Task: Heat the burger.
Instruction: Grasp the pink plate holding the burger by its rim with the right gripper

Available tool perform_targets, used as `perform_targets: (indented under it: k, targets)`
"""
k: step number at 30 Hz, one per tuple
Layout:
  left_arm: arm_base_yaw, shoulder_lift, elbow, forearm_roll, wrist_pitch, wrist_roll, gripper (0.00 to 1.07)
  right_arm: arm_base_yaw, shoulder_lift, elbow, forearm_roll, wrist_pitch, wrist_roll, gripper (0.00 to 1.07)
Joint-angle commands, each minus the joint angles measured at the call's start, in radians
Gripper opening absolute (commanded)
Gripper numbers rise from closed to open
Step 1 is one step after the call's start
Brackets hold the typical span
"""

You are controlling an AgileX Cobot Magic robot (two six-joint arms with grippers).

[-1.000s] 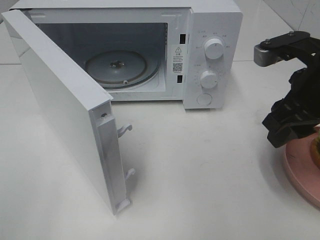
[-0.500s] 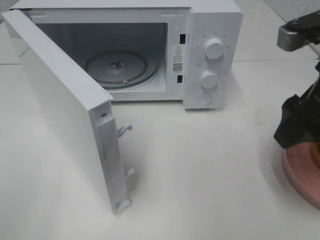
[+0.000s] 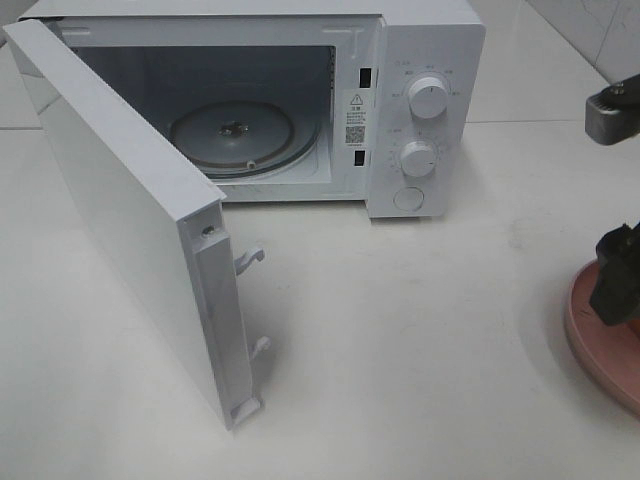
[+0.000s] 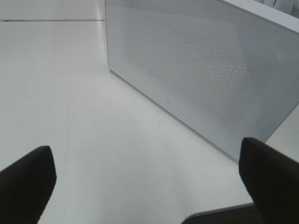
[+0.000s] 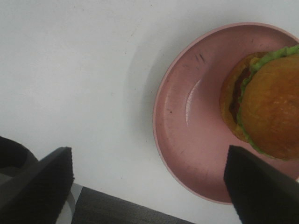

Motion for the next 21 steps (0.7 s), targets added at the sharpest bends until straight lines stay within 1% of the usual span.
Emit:
perform_targets:
  k: [1,2,4,15,19,21]
  targets:
    - [-0.002,-0.016,-0.001,-0.003,-0.009,0.003,1.00,-0.002,0.023,0.045,-0.014,-0.053,0.032,0.84]
    - [-0.002,-0.016,-0.001,-0.003,-0.009,0.003,1.00,-0.004,0.047,0.065,-0.014,-0.083,0.043,0.84]
    - [-0.002,-0.016,-0.001,-0.003,-0.009,0.003,1.00,-0.004,0.057,0.073,-0.014,-0.099,0.048,0.84]
    - [-0.002,-0.016,-0.001,-0.003,-0.009,0.003,1.00,-0.006,0.224,0.073,-0.010,-0.218,0.071,0.83]
    - [-0.002,-0.016,-0.001,-0.003,-0.009,0.003,1.00,-0.058,0.285,0.073,-0.007,-0.263,0.086,0.83]
    - [-0.002,-0.016,-0.001,-0.003,-0.009,0.003,1.00,-0.067,0.294,0.073,-0.007,-0.267,0.085,0.83]
